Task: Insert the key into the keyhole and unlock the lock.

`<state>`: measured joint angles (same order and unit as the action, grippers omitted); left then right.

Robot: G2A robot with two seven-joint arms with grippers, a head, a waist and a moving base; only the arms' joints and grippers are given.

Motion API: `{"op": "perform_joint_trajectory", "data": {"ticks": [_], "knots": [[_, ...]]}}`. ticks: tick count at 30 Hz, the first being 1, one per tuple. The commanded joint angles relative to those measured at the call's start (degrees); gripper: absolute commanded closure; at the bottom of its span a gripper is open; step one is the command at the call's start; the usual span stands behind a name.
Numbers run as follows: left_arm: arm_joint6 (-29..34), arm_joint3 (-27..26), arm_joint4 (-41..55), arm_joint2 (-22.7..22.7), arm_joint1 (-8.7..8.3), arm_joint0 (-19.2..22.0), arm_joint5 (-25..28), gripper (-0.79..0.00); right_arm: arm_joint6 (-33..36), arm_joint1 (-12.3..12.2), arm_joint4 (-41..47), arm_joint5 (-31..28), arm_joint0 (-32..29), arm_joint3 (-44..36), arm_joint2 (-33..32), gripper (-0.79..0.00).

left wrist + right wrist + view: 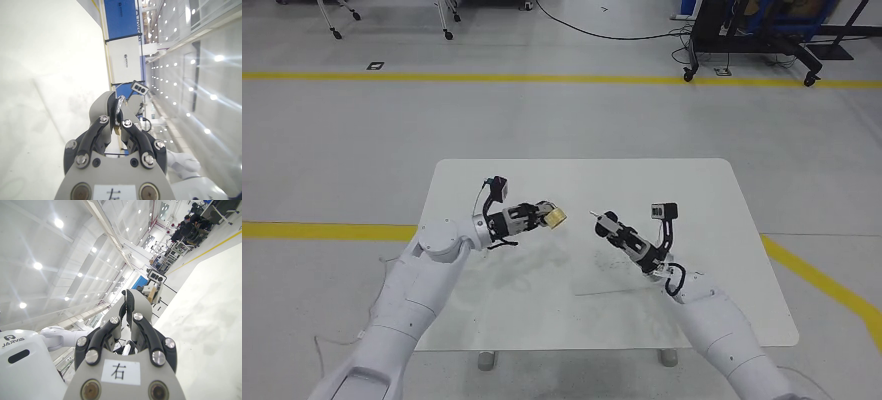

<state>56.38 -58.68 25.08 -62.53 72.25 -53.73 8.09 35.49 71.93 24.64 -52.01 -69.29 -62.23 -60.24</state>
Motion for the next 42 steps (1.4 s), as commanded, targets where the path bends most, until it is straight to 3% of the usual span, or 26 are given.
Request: {"op": "perform_joint_trajectory", "data": {"ticks": [1,7,12,25,27,30,32,38,42], "knots": [[1.57,1.35,3.07,0.01,0.17,0.73,-3.1,0.0,-0.86,0.43,-0.25,0.88,0.1,-0.21,1.28,0.0],[4.83,4.98,7.69,0.74,0.81,2.58,-7.15,0.0,-2.2,1.37,-1.43,3.46,1.18,1.02,3.6,0.0],[3.92,6.82,6.32,2.06,1.29,4.21,-6.05,0.0,-7.49,1.95,-4.24,6.25,1.36,1.19,3.9,0.0],[1.76,6.3,5.74,2.52,1.5,3.68,-5.3,0.0,-7.6,1.97,-4.21,7.05,1.23,0.35,3.8,0.0],[0.52,5.22,5.78,2.23,1.42,2.88,-5.94,0.0,-7.62,1.92,-5.45,12.28,0.47,-0.9,4.27,0.0],[-1.81,4.29,4.15,2.07,1.2,2.24,-7.46,0.0,-5.25,1.74,0.09,20.24,-2.34,-8.12,4.16,0.0],[-3.1,3.92,3.35,2.04,1.12,1.98,-8.36,0.0,-6.53,1.09,-2.22,25.46,-4.54,-12.55,2.86,0.0],[-6.84,3.03,1.07,2.03,1.03,1.55,-9.16,0.0,-19.36,0.08,-11.67,37.17,-11.49,-26.04,-0.26,0.0],[-9.04,2.43,-0.18,2.16,1.05,1.15,-9.13,0.0,-23.78,0.55,-14.02,43.03,-10.97,-25.57,0.93,0.0]]}}
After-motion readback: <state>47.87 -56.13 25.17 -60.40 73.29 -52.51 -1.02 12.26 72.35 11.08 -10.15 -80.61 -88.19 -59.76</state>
